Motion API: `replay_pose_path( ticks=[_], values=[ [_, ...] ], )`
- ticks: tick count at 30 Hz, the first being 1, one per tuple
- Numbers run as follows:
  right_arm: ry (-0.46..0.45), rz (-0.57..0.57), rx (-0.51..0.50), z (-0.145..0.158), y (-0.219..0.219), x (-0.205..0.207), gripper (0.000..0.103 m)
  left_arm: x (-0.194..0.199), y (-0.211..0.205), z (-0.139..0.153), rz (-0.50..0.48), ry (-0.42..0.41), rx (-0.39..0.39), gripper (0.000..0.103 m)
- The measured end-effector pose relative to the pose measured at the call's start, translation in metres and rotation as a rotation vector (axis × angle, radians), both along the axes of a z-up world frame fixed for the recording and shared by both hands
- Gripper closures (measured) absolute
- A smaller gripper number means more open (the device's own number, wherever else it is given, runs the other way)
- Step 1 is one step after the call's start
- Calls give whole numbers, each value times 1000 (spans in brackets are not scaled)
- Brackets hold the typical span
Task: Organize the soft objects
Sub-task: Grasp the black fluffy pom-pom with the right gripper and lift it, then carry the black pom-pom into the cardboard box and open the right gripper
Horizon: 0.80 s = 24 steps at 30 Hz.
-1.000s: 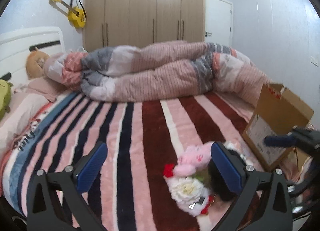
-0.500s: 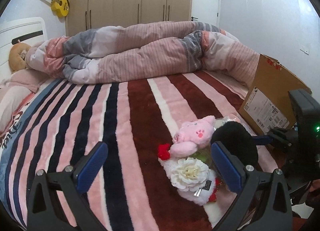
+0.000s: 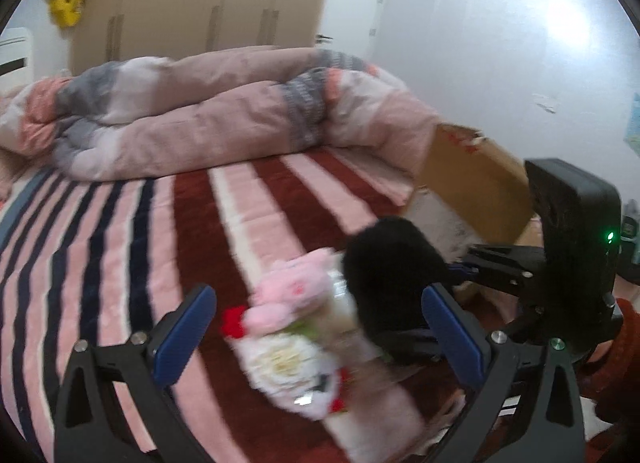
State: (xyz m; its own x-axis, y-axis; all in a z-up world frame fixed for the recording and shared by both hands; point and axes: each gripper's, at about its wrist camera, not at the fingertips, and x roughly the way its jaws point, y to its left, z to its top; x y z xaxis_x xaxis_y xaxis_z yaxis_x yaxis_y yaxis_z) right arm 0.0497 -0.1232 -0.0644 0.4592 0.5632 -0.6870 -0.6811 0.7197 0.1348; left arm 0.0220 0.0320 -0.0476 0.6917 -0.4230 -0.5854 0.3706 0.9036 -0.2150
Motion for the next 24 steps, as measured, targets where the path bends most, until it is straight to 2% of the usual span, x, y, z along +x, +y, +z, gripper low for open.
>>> replay_pose_path(
  ticks=[1, 2, 4, 6, 7, 12, 17, 22, 24],
  values=[
    [-9, 16, 17, 7, 0, -2, 40, 1, -5, 6, -27, 1, -12, 10],
    [-22, 35, 37, 17, 0, -5, 40, 2, -11, 13, -60, 2, -22, 20],
    [-50, 44, 51, 32, -2, -8, 40, 4, -20, 28, -106, 1, -52, 29],
    [-73, 46, 82, 46, -7, -9, 40, 5, -25, 42, -134, -9, -76, 45],
    [-82, 42, 99, 54, -11, -9, 40, 6, -29, 51, -151, -18, -81, 47],
    [-126, 12, 158, 86, -42, -8, 40, 12, -60, 91, -189, -63, -44, 51],
    [-150, -55, 189, 110, -86, -3, 40, 25, -111, 122, -239, -109, 25, 51],
    [-124, -142, 173, 120, -132, 14, 39, 46, -163, 136, -310, -113, 77, 51],
    [-100, -171, 156, 117, -144, 24, 38, 60, -185, 134, -341, -88, 102, 51]
  ],
)
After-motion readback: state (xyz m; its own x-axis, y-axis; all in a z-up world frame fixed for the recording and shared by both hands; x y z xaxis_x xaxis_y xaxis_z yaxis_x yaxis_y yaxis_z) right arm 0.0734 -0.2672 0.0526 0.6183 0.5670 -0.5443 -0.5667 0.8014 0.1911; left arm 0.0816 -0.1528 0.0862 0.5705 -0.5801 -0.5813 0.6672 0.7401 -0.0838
